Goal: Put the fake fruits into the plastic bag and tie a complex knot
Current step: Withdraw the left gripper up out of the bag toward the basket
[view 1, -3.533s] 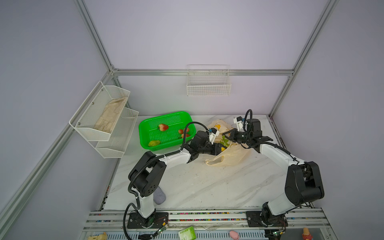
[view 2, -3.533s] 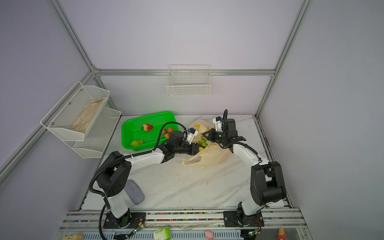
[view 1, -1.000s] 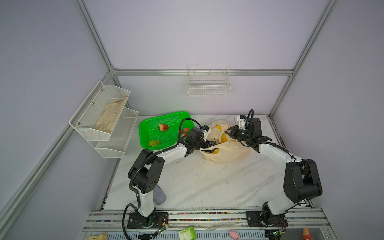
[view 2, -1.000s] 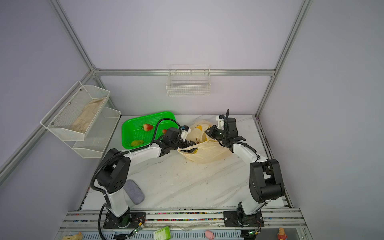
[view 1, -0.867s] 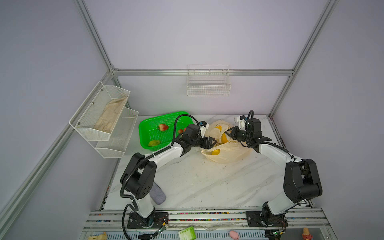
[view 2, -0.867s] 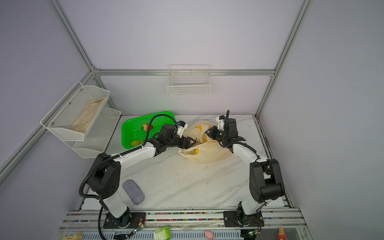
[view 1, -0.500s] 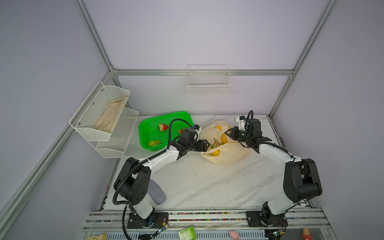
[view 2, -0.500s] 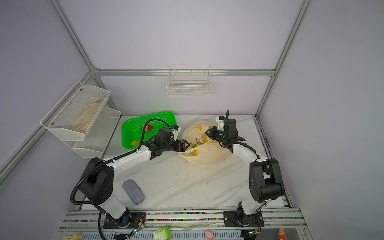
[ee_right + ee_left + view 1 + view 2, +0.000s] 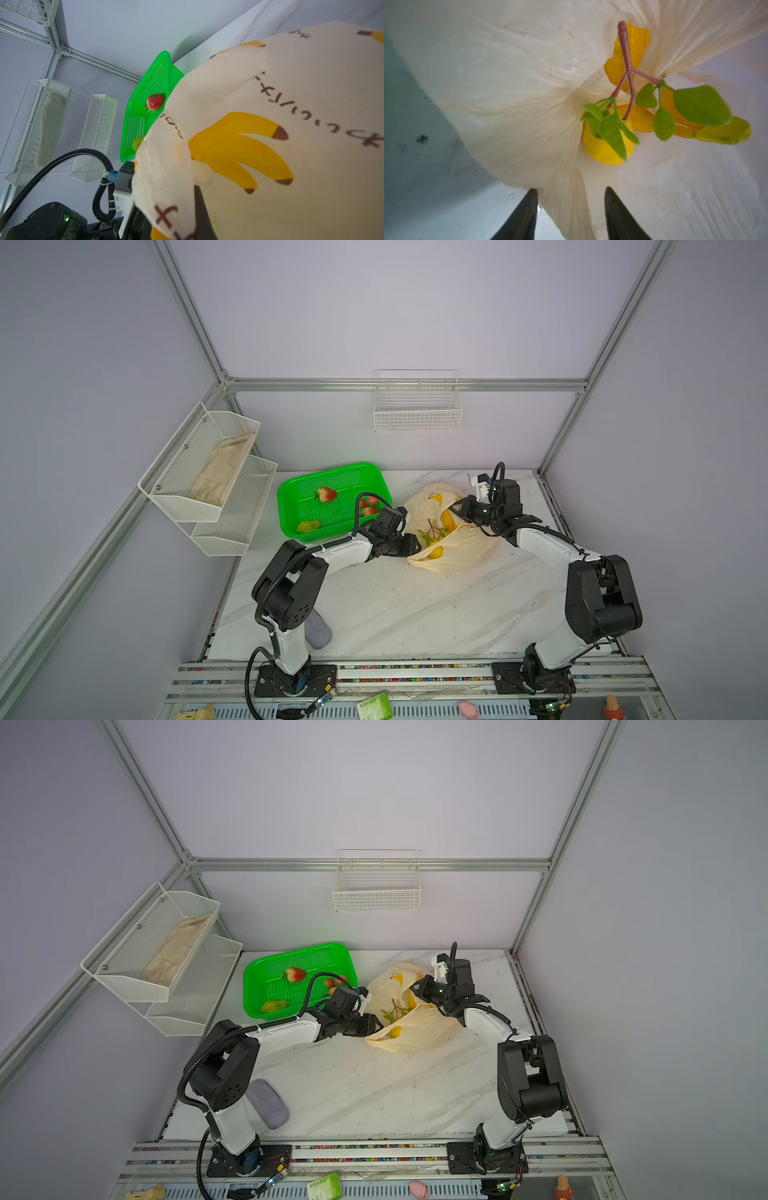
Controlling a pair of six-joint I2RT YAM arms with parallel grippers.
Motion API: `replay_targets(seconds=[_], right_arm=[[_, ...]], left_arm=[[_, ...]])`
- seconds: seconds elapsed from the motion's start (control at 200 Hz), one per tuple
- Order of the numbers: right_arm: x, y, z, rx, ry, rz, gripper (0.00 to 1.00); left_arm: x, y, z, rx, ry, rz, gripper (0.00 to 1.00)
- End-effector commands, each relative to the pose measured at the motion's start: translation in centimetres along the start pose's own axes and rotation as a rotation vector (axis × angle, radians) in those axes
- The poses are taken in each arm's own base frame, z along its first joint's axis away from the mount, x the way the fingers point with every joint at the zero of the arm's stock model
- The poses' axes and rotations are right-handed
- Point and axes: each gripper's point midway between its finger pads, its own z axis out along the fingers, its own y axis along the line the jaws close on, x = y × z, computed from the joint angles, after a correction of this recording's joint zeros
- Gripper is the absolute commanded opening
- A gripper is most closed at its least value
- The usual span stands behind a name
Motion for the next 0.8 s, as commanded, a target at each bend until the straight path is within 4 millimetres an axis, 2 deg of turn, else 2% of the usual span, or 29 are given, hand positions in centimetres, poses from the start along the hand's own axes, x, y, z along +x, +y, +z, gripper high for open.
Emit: replay_targets(seconds=[0.0,0.145,0.285,0.395,0.495,0.6,0.715,0.795], right_arm=[[-0.6,-0.2,-0.1,0.006,-0.011,-0.020,0.00],[-1.7,-0.4,-0.9,0.035,-0.047,-0.030,0.00],[-2.5,-0.6,-2.2,0.087,-0.077,-0.067,0.00],[-4.0,-0.9,-4.3,0.176,-0.134,-0.113,0.00],[-5.7,-0.3,-6.3,0.257,-0.209,-0.157,0.00],[-7.6,0.3,-8.2,0.335,-0.279,-0.206,0.00],[-9.1,0.7,-9.0,0.377,-0.315,-0.241,0.00],[-9.7,0.4,-9.2,0.415,-0.322,-0.256,0.00]], left_arm=[[-0.9,-1.3,-0.3,0.040,-0.023,0.006,0.38],[-1.8,-3.0,-1.9,0.099,-0.059,0.025,0.17],[-2.8,-6.4,-4.6,0.249,-0.108,0.053,0.00],[-3.7,-10.0,-7.6,0.401,-0.138,0.085,0.00],[-4.9,-13.2,-10.9,0.544,-0.189,0.112,0.00],[-6.0,-15.8,-13.7,0.664,-0.234,0.128,0.00],[-6.6,-15.5,-14.0,0.671,-0.242,0.106,0.00],[-7.1,-13.3,-13.5,0.600,-0.257,0.064,0.00]])
